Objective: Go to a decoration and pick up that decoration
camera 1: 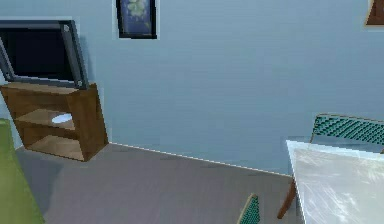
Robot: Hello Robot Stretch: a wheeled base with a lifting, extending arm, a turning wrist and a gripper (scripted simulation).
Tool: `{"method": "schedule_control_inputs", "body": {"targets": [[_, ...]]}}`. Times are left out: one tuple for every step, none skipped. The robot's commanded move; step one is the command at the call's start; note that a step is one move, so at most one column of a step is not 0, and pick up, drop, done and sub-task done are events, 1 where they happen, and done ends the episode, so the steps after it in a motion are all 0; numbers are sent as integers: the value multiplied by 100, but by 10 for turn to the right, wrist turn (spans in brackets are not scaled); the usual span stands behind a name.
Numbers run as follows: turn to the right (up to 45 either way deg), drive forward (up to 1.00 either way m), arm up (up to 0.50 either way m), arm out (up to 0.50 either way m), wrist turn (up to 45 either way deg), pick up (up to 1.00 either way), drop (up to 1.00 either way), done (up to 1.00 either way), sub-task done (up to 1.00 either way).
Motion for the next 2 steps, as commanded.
{"method": "schedule_control_inputs", "body": {"targets": [[0,0,0,0,450,0,0,0,0],[0,0,0,0,450,0,0,0,0]]}}
